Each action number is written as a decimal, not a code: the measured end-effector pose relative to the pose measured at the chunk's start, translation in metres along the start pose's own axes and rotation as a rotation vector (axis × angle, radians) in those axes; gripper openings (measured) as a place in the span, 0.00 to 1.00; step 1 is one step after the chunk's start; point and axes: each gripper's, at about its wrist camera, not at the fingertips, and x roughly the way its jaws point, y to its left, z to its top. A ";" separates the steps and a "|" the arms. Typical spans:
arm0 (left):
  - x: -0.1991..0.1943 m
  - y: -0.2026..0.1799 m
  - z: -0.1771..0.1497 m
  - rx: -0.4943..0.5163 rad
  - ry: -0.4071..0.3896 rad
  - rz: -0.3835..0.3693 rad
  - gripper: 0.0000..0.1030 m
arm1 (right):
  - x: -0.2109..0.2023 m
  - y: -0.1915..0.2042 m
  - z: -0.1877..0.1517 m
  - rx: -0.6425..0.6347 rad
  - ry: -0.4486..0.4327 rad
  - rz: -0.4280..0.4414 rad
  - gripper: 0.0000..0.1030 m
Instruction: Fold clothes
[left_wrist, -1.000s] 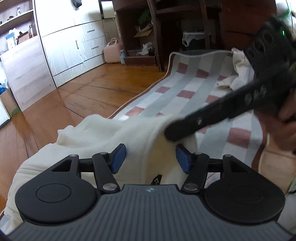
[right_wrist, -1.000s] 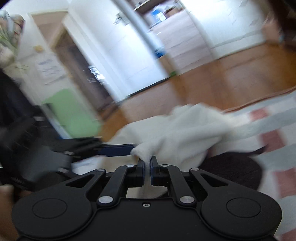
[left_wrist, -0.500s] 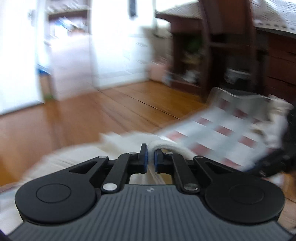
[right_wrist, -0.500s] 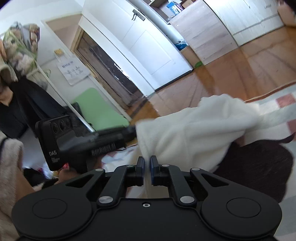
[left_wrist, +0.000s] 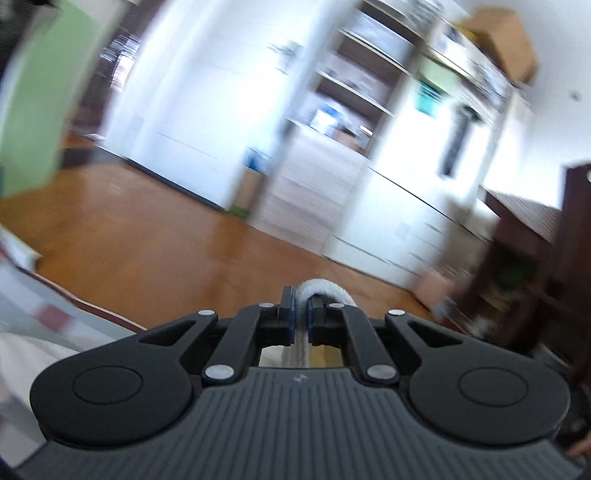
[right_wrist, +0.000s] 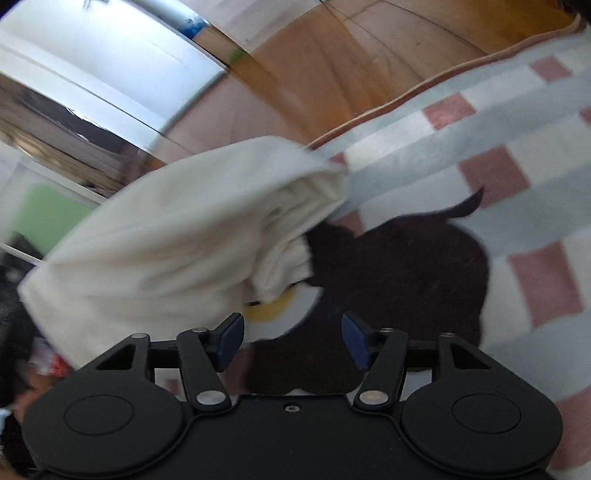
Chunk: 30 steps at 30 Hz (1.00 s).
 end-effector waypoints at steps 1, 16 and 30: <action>-0.005 0.014 0.004 -0.019 -0.020 0.028 0.05 | 0.004 0.003 0.005 0.000 0.005 -0.002 0.62; -0.085 0.083 0.024 -0.129 -0.175 0.131 0.05 | 0.133 0.016 0.043 0.389 0.094 0.372 0.64; -0.131 0.087 0.033 -0.036 -0.217 0.269 0.05 | 0.153 0.032 0.004 0.226 0.059 0.144 0.65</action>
